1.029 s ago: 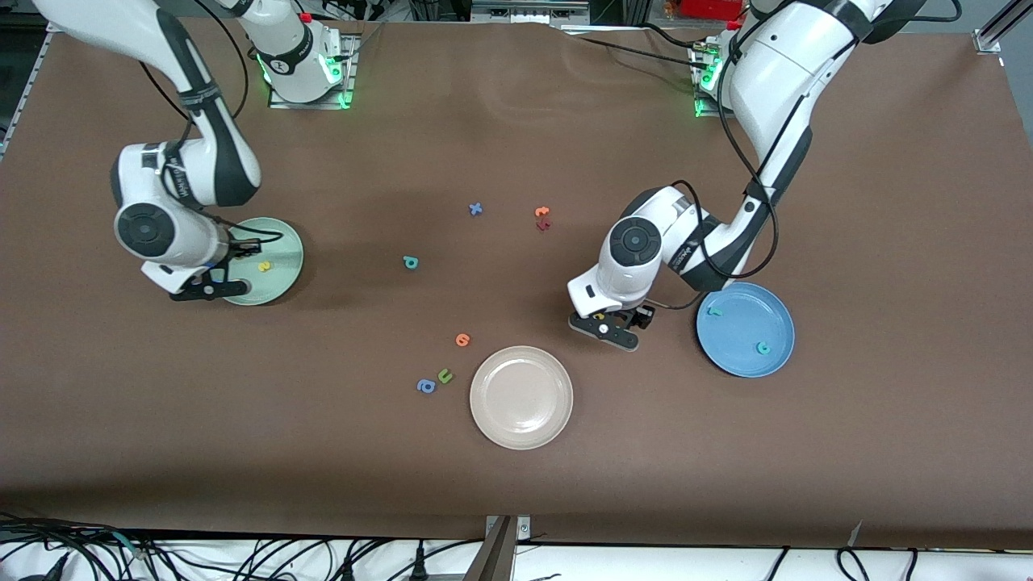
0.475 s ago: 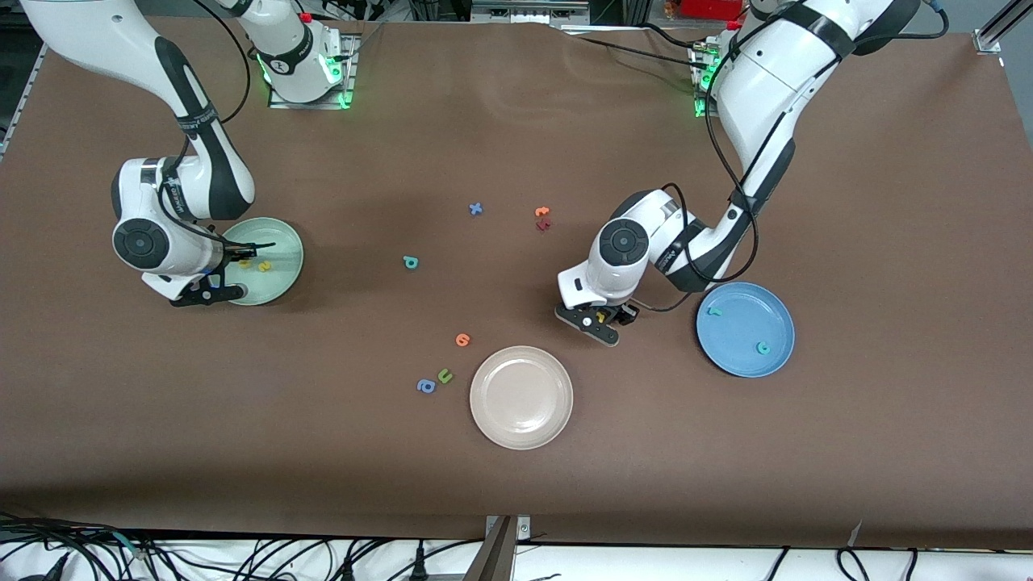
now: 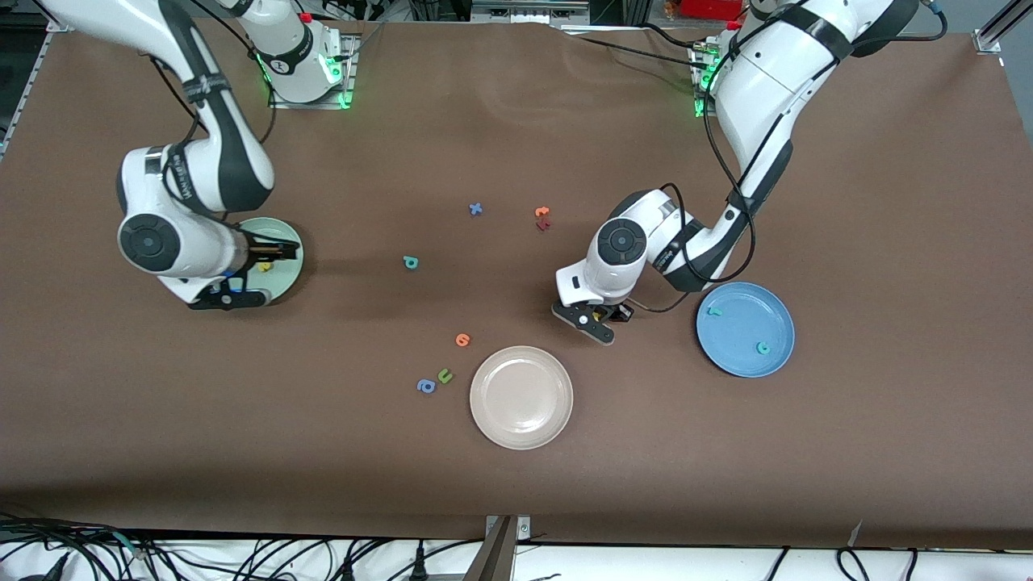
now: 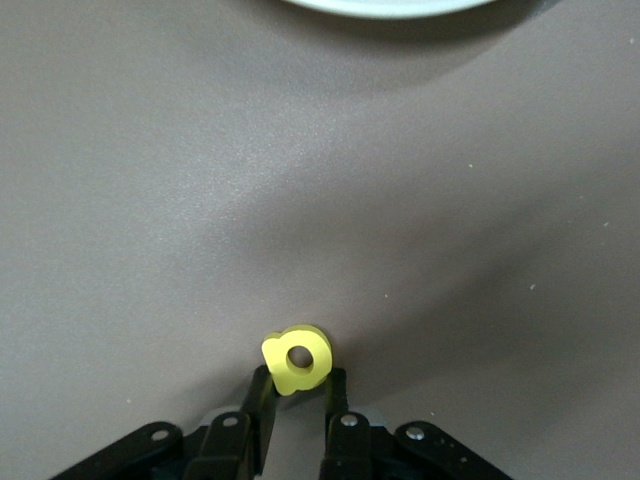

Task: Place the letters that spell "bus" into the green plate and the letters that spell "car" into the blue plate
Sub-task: 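Drop the yellow u in the green plate while the left gripper reaches the D, then grasp the teal a with the right gripper while the left gripper grasps the D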

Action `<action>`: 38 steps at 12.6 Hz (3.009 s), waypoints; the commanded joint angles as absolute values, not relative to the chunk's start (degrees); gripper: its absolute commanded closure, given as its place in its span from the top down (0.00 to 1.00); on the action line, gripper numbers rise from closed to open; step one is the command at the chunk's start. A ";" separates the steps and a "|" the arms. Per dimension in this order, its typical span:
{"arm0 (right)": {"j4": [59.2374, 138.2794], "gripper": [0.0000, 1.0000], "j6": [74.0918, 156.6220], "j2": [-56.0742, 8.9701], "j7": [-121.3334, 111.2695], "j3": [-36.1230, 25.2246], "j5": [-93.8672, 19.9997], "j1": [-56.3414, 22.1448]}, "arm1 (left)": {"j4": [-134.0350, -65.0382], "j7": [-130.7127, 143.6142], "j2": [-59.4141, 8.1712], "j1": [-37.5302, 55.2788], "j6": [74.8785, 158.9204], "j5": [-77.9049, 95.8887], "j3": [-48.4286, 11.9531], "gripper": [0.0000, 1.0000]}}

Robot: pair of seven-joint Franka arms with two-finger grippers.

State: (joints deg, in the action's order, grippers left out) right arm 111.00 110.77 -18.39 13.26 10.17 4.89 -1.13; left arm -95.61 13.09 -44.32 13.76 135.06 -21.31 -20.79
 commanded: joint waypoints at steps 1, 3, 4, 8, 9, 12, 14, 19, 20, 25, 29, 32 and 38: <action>110.30 0.98 112.39 -19.68 25.70 16.76 3.52 -1.31 | -95.36 10.82 -44.04 13.01 135.18 -21.97 -20.57 0.06; 110.30 0.98 117.74 -21.70 33.54 19.42 3.43 -4.28 | -95.45 9.15 -43.07 11.87 134.65 -21.45 -20.57 0.06; 110.39 0.98 120.91 -23.01 36.53 19.42 3.60 -6.57 | -95.36 8.97 -42.89 11.52 134.21 -21.45 -20.57 0.05; 111.27 0.91 130.41 -28.73 40.17 19.34 4.74 -11.60 | -94.66 9.23 -42.89 11.34 134.30 -17.08 -20.57 0.46; 112.49 0.84 132.08 -29.00 40.08 19.34 4.92 -11.60 | -93.35 9.23 -42.89 11.95 134.47 -15.05 -20.57 0.47; 115.05 0.73 136.05 -30.32 39.73 19.34 10.69 -11.60 | -91.85 13.08 -44.46 12.83 134.56 -13.27 -20.57 0.48; 115.22 0.72 135.97 -30.50 39.90 19.34 11.87 -11.51 | -90.19 14.14 -45.96 13.27 134.74 -13.01 -20.30 0.47; 117.94 0.72 138.24 -30.85 39.64 19.51 12.04 -11.60 | -87.19 18.90 -47.90 14.15 134.74 -13.62 -19.95 0.52; 118.47 0.72 138.69 -30.85 39.29 19.51 12.04 -11.60 | -87.19 19.24 -48.42 13.98 134.74 -13.27 -19.78 0.52; 118.39 0.53 139.31 -30.85 38.94 19.60 12.04 -11.69 | -87.01 19.60 -49.22 14.15 134.74 -13.36 -19.78 0.51; 118.39 0.51 139.48 -30.85 37.89 19.60 12.13 -11.69 | -87.01 19.43 -49.22 14.06 134.82 -13.36 -19.78 0.47; 118.39 0.43 139.48 -30.85 36.83 19.60 12.22 -11.69 | -86.92 18.98 -49.39 13.97 134.82 -13.62 -19.69 0.44; 118.39 0.24 139.83 -31.03 36.83 19.51 12.30 -11.69 | -86.92 18.28 -48.78 13.89 134.65 -14.32 -19.69 0.08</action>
State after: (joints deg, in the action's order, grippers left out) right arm 117.81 139.07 -30.83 37.27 19.67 11.34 -11.86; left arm -88.50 19.61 -48.33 13.43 135.08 -14.52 -20.15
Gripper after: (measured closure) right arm 0.670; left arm 0.696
